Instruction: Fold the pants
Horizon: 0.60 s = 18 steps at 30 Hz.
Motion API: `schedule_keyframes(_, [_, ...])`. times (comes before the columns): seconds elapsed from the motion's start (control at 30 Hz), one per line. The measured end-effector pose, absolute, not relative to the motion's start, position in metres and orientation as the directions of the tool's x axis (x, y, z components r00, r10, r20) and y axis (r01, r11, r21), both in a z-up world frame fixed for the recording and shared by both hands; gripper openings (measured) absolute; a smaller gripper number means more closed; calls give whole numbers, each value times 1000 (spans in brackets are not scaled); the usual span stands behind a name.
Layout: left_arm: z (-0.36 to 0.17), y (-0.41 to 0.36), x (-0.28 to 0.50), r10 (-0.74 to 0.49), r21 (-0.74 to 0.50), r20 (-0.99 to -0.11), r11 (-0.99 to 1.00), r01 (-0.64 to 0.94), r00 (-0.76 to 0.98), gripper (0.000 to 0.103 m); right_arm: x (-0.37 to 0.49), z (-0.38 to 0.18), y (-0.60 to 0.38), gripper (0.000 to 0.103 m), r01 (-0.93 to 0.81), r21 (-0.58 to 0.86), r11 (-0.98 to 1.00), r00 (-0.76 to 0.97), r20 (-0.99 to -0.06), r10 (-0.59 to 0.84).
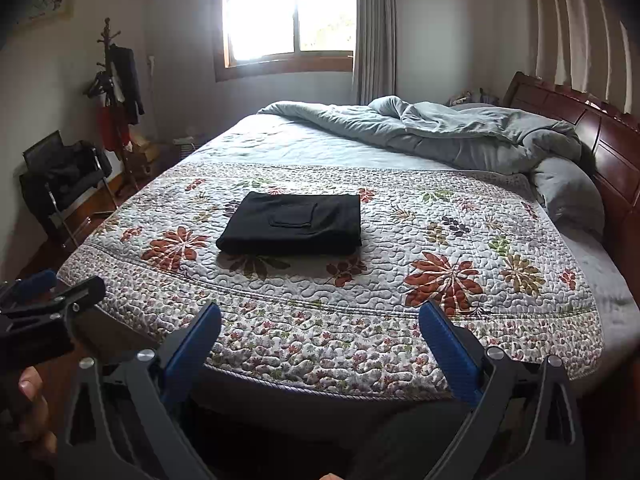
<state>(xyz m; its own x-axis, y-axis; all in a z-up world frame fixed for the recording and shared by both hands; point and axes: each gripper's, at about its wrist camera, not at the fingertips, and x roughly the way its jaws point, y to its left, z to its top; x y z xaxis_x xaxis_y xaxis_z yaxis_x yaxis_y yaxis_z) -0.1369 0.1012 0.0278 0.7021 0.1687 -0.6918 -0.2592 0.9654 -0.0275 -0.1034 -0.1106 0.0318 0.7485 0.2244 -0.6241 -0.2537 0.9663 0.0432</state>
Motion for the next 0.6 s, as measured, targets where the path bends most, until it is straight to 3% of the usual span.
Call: schedule_keyframes(0.6, [28, 106, -133, 176, -17, -689, 966, -258, 703, 100, -99, 25, -105, 99, -253, 42, 966, 741, -633, 222])
